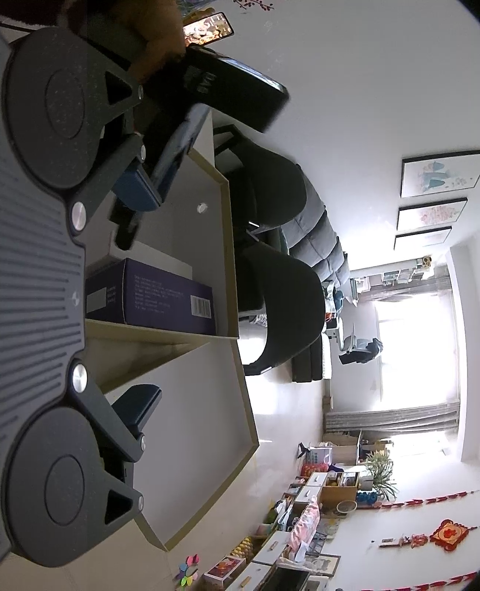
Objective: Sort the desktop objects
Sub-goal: 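Open the left gripper and release the white box in the beige box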
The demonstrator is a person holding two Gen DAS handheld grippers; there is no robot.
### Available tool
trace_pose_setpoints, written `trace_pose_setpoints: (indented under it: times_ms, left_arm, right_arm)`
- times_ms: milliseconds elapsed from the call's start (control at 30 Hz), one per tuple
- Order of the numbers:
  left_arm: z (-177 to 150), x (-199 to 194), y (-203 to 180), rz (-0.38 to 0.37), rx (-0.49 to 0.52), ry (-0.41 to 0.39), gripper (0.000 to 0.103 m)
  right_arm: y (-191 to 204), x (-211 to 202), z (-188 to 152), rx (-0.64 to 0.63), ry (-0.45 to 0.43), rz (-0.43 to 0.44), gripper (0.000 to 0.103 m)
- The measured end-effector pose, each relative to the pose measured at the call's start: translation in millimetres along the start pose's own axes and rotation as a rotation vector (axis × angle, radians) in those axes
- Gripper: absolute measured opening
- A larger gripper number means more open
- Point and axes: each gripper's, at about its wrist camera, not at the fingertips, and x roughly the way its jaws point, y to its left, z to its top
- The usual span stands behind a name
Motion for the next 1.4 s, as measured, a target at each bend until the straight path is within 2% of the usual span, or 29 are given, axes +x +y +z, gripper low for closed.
trace_pose_setpoints:
  times_ms: [67,133,233,333,600,667,733,800,933,1133,1400]
  left_arm:
    - [-1.0,6.2,-2.3,-0.009,0.014,0.029,0.066]
    - [-1.0,13.4,-3.3,-0.026,0.013,0.057,0.048]
    - [0.6,24.0,-3.3,-0.059,-0.009,0.073,0.042]
    - [0.9,29.2,-4.9,-0.058,-0.007,0.067,0.038]
    - [2.0,28.7,-3.5,-0.024,-0.042,0.041,0.039]
    - [0.7,26.9,-3.9,-0.02,-0.045,0.037,0.044]
    - [-0.5,22.9,-3.9,-0.011,-0.051,0.035,0.066]
    - [-2.1,16.4,-4.2,-0.007,-0.055,0.021,0.078]
    - [-5.4,-1.3,-4.0,-0.03,-0.073,-0.021,0.085]
    - [-19.6,-35.5,-7.4,0.003,-0.107,-0.095,0.091]
    - [-45.5,-76.7,-6.4,0.138,-0.171,-0.19,0.1]
  right_arm:
    - [0.4,0.8,-0.4,-0.002,0.002,0.001,0.101]
    - [1.1,1.6,-1.0,-0.003,0.004,0.002,0.101]
    - [1.7,2.6,-1.8,-0.001,0.007,0.004,0.1]
    - [0.9,2.4,-2.0,-0.002,0.01,-0.001,0.1]
    - [-2.5,2.7,-2.9,0.008,0.013,-0.008,0.1]
    - [-1.4,3.1,-3.4,0.008,0.015,-0.006,0.101]
    - [0.1,3.2,-3.7,0.007,0.018,-0.005,0.1]
    - [2.2,2.1,-3.8,0.003,0.018,-0.005,0.1]
    - [6.1,-1.4,-3.2,-0.003,0.014,-0.003,0.101]
    - [15.2,-9.8,-0.8,-0.013,0.0,0.006,0.101]
    - [28.3,-23.4,0.9,-0.022,-0.021,0.02,0.101]
